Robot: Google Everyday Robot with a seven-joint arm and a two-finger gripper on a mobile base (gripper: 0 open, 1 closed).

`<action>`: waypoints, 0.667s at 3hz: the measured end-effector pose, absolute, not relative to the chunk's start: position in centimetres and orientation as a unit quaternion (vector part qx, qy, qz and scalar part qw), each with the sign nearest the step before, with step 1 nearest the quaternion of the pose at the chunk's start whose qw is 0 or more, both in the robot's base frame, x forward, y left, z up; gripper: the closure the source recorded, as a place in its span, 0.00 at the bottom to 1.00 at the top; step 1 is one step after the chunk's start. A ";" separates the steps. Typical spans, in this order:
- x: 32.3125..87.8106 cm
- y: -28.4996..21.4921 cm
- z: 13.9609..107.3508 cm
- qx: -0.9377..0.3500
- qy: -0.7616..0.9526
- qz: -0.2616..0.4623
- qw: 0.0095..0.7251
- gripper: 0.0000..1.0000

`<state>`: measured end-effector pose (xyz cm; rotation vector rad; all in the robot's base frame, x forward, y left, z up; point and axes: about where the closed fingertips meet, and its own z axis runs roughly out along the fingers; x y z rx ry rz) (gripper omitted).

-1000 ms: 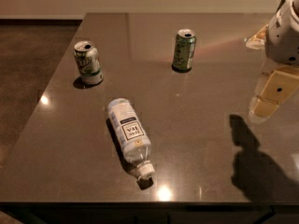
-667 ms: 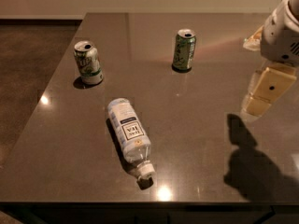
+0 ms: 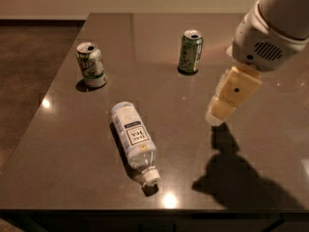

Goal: Place blue plastic bottle upright

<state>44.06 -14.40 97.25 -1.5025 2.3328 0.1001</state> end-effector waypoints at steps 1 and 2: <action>43.7 -11.0 96.8 -0.507 0.842 0.036 0.179 0.00; 43.6 -8.3 94.8 -0.468 0.869 0.035 0.158 0.00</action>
Offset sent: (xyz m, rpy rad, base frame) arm -0.0024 0.0897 -0.0642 -0.0148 0.1685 -0.3262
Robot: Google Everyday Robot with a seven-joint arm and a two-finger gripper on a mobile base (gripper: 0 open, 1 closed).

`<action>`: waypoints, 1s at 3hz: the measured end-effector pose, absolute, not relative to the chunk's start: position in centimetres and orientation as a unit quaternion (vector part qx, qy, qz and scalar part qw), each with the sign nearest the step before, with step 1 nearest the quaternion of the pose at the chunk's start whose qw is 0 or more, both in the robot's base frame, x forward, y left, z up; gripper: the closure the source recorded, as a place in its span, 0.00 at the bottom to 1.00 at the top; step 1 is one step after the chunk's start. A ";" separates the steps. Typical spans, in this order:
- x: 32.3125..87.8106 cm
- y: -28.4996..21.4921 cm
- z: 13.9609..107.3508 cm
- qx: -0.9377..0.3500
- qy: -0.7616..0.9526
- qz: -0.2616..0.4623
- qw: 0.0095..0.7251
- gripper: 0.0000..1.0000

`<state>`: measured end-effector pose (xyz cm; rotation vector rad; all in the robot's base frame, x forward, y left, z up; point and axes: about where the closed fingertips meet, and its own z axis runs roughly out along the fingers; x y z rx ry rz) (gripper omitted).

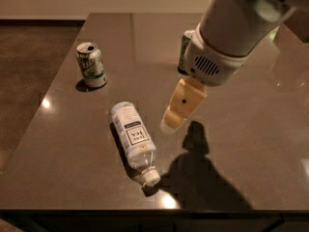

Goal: Place blue plastic bottle upright

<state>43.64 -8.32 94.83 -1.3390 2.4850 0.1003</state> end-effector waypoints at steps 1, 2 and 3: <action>43.5 -5.9 92.7 -0.426 0.896 0.045 0.121 0.00; 43.3 -3.1 90.3 -0.393 0.913 0.067 0.090 0.00; 42.8 0.1 88.7 -0.373 0.921 0.089 0.074 0.00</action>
Offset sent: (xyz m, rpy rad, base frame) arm -0.0062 0.0881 -0.0763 0.0356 0.2841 -0.2405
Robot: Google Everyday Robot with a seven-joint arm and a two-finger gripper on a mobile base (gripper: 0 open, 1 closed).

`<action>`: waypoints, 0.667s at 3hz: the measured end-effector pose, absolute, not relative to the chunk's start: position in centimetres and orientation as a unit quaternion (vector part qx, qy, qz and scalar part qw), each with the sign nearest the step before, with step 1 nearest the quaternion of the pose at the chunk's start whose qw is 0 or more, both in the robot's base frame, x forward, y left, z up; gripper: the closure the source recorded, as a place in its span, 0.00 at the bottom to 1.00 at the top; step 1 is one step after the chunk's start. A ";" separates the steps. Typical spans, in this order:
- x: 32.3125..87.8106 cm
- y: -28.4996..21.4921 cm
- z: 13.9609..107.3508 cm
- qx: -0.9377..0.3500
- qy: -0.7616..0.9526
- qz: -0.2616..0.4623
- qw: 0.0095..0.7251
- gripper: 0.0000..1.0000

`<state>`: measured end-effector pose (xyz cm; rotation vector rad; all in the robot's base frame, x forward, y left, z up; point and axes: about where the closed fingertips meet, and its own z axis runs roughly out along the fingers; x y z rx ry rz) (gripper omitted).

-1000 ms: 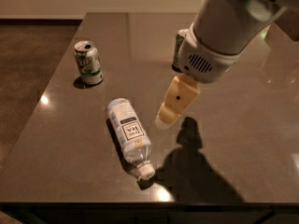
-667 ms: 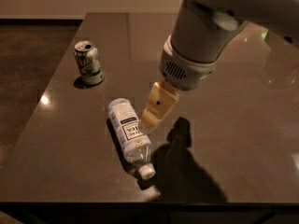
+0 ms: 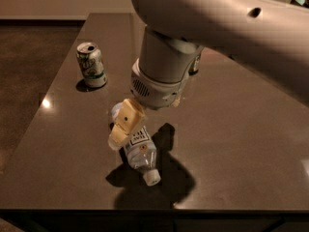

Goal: Place blue plastic bottle upright

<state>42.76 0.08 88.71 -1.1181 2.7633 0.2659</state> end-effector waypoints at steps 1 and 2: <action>42.2 1.9 87.4 -0.353 0.929 0.088 0.069 0.00; 41.7 2.0 86.1 -0.328 0.939 0.074 0.066 0.00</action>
Offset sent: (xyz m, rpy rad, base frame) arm -0.0174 0.0181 -0.0445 -0.0656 0.0228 -0.1687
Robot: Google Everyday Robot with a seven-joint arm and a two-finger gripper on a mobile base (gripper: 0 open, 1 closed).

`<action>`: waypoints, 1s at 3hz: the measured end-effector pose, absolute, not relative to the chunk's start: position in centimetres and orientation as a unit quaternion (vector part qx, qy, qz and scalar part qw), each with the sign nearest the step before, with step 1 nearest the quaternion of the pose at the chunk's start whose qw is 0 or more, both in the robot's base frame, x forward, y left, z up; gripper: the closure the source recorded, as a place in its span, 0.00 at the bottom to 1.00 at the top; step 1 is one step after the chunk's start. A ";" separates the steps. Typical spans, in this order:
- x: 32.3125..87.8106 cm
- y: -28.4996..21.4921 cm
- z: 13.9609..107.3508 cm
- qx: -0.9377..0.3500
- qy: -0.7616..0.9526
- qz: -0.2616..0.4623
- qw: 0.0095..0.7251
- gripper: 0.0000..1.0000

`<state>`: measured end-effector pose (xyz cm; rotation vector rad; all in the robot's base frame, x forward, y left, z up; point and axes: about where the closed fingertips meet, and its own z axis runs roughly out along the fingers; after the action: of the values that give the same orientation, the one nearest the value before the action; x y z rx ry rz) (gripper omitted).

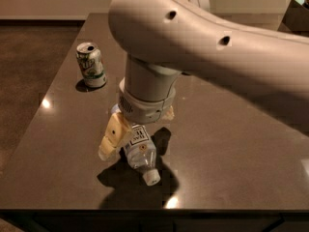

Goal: Place blue plastic bottle upright

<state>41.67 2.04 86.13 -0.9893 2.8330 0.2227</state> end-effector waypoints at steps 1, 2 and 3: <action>41.4 1.5 85.2 -0.309 0.946 0.068 0.062 0.00; 41.4 1.1 84.8 -0.303 0.949 0.065 0.055 0.17; 41.8 0.3 85.1 -0.310 0.947 0.064 0.045 0.49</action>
Offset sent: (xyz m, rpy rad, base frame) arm -0.0023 -0.0166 -0.0207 -0.0381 0.0420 -0.0708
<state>41.83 0.33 85.15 -0.9480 2.8949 0.1961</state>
